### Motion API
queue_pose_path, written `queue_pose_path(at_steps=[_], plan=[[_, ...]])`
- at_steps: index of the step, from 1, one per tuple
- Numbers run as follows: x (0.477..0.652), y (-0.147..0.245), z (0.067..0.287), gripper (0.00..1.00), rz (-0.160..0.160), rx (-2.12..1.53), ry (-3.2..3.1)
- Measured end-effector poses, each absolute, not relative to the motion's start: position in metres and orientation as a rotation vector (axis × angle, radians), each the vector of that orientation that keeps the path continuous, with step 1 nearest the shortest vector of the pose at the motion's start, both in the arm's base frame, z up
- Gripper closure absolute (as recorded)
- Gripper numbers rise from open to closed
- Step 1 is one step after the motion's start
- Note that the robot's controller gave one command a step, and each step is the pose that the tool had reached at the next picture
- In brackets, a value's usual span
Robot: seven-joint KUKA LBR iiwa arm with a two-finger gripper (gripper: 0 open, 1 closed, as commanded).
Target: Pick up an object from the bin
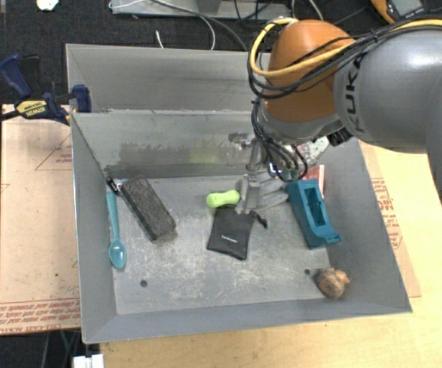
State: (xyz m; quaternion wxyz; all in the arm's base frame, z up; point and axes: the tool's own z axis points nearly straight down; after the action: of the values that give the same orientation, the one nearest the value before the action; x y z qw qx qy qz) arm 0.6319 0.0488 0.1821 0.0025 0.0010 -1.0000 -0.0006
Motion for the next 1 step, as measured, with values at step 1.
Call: queue_pose_path(at_steps=[1], plan=[[0.6329,0.0485,0.1872,0.0,-0.002,0.002,-3.143]])
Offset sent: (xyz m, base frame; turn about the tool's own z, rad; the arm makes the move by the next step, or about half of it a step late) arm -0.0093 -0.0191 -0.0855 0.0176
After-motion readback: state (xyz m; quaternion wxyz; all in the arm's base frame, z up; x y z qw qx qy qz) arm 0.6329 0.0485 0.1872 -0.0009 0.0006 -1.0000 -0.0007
